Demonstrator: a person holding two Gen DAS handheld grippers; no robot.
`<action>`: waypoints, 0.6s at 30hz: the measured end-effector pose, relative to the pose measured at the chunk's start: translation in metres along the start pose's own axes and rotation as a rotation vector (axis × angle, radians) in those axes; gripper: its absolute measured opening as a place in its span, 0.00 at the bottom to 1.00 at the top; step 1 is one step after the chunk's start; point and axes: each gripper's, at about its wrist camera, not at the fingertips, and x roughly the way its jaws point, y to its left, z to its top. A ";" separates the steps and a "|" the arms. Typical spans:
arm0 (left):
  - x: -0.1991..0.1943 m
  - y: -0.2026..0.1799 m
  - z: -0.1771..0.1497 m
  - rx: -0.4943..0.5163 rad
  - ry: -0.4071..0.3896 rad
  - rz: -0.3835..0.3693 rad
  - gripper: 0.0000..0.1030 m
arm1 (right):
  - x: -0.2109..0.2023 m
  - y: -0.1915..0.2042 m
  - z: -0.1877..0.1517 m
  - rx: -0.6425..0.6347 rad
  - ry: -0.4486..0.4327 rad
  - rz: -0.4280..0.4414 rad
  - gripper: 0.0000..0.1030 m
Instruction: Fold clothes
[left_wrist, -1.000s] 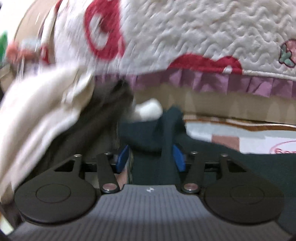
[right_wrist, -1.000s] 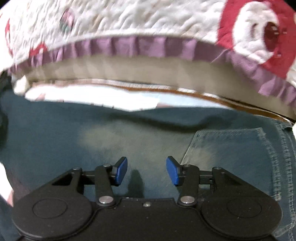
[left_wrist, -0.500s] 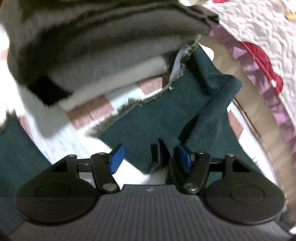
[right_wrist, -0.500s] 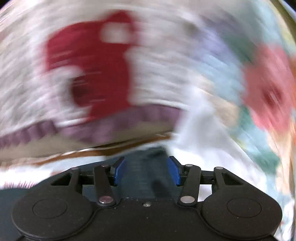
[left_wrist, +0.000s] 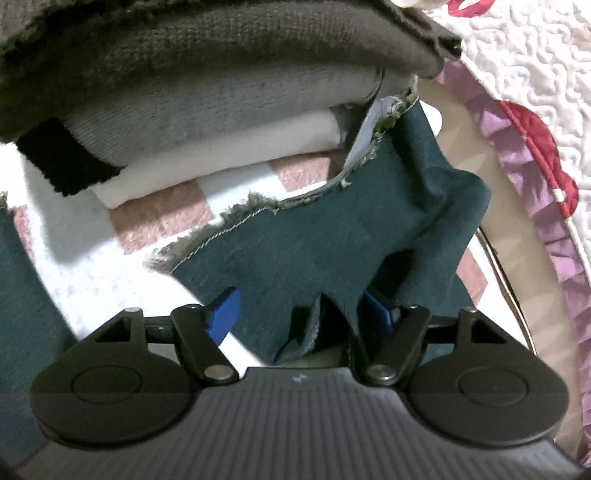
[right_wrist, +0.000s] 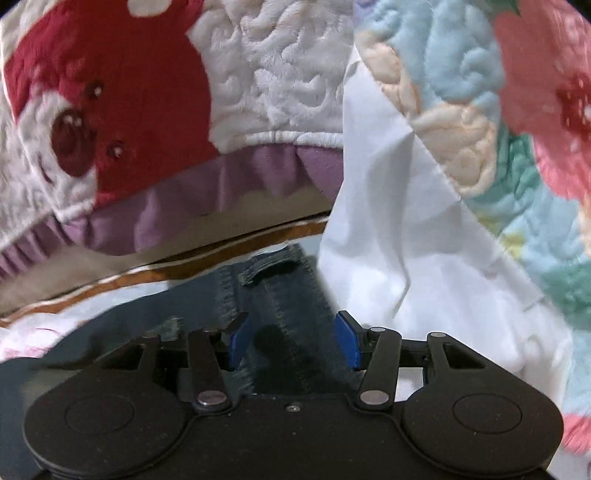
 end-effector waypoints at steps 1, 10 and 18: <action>0.001 0.001 0.001 -0.005 0.003 -0.002 0.70 | 0.003 0.000 -0.001 -0.005 -0.002 -0.013 0.55; 0.005 0.006 0.007 -0.060 0.004 -0.017 0.70 | 0.023 0.000 -0.007 0.098 0.016 0.010 0.71; 0.008 -0.013 -0.001 0.092 -0.013 0.048 0.71 | 0.047 0.028 -0.005 -0.222 -0.069 0.014 0.42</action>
